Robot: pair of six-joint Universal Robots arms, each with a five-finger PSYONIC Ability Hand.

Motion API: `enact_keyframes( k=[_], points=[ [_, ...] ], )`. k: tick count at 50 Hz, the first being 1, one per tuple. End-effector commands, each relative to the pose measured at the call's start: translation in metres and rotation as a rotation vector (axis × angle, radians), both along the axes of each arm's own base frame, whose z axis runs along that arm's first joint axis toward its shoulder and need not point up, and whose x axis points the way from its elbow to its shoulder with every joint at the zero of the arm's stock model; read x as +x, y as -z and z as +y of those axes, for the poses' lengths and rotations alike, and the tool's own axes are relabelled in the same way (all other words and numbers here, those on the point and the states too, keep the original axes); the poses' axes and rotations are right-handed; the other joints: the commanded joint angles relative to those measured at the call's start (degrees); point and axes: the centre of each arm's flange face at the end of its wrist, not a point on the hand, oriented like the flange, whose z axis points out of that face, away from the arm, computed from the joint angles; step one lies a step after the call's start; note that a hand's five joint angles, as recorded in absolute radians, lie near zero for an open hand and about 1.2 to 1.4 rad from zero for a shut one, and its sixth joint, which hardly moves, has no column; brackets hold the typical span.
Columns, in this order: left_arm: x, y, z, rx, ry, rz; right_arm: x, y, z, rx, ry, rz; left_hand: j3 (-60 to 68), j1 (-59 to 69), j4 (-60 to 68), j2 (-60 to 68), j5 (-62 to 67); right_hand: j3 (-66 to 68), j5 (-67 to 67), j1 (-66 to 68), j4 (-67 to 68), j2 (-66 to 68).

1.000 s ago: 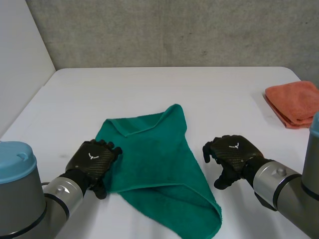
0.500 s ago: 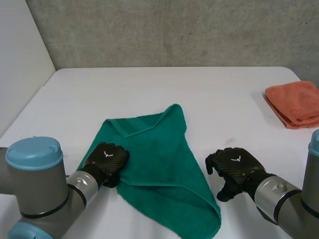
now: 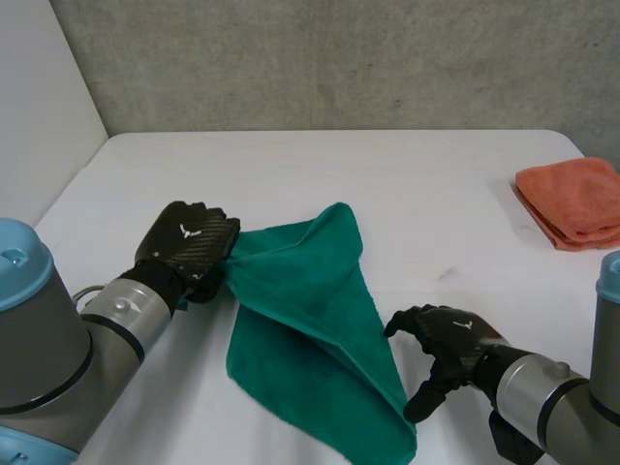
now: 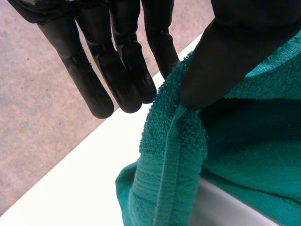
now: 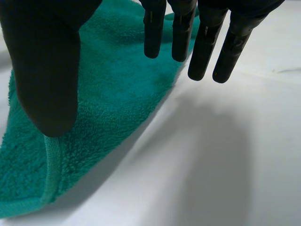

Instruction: Fold the laundry.

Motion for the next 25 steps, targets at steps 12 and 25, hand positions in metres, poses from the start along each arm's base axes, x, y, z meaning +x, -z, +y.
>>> enact_keyframes(
  k=[12,25],
  points=[
    [-0.006,0.000,-0.001,-0.004,0.016,0.001,0.025,0.019,0.008,0.076,-0.053,-0.032,11.92,15.65,11.42,11.68,14.82,-2.61,1.21,3.09,0.89,-0.11],
    [-0.007,-0.013,-0.003,-0.033,0.011,0.035,0.038,0.028,-0.004,-0.060,-0.046,-0.016,11.92,15.65,11.42,11.68,14.82,55.54,59.36,61.23,59.04,58.04]
  ],
)
